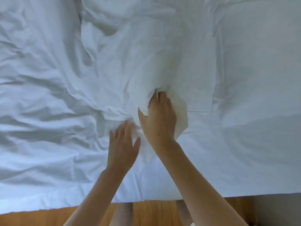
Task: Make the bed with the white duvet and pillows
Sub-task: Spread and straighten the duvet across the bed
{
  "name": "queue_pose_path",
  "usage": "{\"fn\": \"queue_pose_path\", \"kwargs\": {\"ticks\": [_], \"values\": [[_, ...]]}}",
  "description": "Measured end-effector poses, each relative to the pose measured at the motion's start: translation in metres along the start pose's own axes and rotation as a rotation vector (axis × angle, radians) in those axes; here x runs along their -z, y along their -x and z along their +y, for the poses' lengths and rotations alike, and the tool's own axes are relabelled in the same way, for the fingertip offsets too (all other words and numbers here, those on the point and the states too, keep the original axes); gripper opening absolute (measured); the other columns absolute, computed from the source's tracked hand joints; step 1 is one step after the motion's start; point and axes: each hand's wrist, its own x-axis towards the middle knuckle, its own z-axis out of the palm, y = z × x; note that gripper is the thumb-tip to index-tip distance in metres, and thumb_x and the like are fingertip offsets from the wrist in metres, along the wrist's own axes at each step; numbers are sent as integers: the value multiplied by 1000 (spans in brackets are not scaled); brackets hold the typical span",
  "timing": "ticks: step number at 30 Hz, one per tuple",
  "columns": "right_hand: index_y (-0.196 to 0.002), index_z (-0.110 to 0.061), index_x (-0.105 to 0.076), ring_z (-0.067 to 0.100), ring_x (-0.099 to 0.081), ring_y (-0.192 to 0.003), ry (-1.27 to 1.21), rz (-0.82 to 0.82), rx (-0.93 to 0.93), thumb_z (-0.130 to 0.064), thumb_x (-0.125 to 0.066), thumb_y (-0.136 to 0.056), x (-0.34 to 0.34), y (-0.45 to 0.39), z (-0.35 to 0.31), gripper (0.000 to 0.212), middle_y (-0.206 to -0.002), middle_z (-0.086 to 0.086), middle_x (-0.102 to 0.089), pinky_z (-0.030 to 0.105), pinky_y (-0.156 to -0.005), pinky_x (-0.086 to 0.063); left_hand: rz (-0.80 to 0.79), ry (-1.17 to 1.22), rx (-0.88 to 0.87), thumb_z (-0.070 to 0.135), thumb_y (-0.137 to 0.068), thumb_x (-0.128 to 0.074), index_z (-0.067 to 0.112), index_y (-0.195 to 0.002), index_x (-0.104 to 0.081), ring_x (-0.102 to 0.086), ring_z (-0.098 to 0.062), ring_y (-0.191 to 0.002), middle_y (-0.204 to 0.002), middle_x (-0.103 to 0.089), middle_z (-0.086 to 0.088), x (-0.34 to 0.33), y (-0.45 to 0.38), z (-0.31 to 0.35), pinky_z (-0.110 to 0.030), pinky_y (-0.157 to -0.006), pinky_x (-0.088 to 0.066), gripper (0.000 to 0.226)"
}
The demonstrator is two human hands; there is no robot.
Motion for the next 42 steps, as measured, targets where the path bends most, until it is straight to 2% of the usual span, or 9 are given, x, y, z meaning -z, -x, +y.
{"fn": "queue_pose_path", "kwargs": {"ticks": [4, 10, 16, 20, 25, 27, 30, 36, 42], "values": [[-123, -7, -55, 34, -54, -98, 6, -444, -1, -47, -74, -74, -51, 33, 54, 66, -108, 13, -57, 46, -83, -50, -212, -169, 111, 31, -86, -66, 7, -142, -41, -34, -32, -139, -150, -38, -13, -26, 4, -40, -59, -109, -30, 66], [-126, -16, -53, 27, -53, -96, -10, -497, 117, -60, -39, -85, -41, 18, 74, 61, -108, 5, -58, 37, -87, -44, 345, 232, -53, 41, -94, -51, 13, -145, -32, -30, -30, -139, -152, -32, -16, 15, -37, 42, -38, -109, -33, 62], [-114, -17, -62, 25, -54, -88, -164, -308, 182, -47, -44, -90, -37, 19, 92, 43, -101, 5, -60, 40, -81, -48, 129, -409, -339, 56, -83, -60, 27, -153, -12, -5, -46, -144, -158, -4, -25, 25, -136, 96, -61, -114, -11, 90], [-136, -11, -50, 29, -53, -112, -125, 14, -139, -39, -47, -94, -39, 5, 115, 51, -121, 11, -58, 36, -97, -42, 83, -449, -279, 53, -83, -63, 30, -153, -14, -4, -47, -144, -158, -3, -24, 19, -160, 90, -64, -112, -13, 88], [-150, -21, -24, 27, -46, -127, -263, -495, -437, -60, -60, -82, -51, -45, 120, 86, -141, 7, -45, 38, -97, -39, 139, -385, -218, 41, -84, -67, 27, -145, -37, -24, -47, -139, -154, -23, -22, 16, -162, 71, -63, -102, -31, 69], [-145, -21, -32, 25, -55, -117, -332, -572, -496, -65, -66, -73, -58, -57, 121, 91, -131, 3, -56, 39, -97, -45, 174, -310, -198, 35, -87, -65, 24, -138, -47, -35, -44, -134, -148, -35, -19, 18, -164, 66, -60, -92, -44, 56], [-107, -16, -61, 24, -68, -86, -544, -603, -627, -53, -78, -66, -56, -60, 120, 58, -93, 0, -70, 40, -74, -56, 225, -170, -154, 28, -90, -61, 17, -128, -56, -50, -39, -120, -136, -50, -12, 24, -166, 70, -51, -76, -51, 40], [-75, -19, -61, 17, -62, -63, -723, -110, -593, -22, -79, -71, 20, -41, 103, 18, -67, -5, -65, 35, -59, -51, 471, 201, -137, 27, -92, -49, 5, -96, -64, -59, -24, -78, -94, -66, -7, 66, -160, 98, -27, -66, -38, 27], [-77, -26, -60, -1, -48, -61, -381, 649, -284, -5, -78, -72, 132, -1, 86, 28, -62, -17, -51, 7, -57, -36, 440, 367, -87, 40, -98, -43, 19, -60, -29, -31, -15, -53, -56, -30, 7, 112, -156, 157, -30, -56, -24, 45]]}}
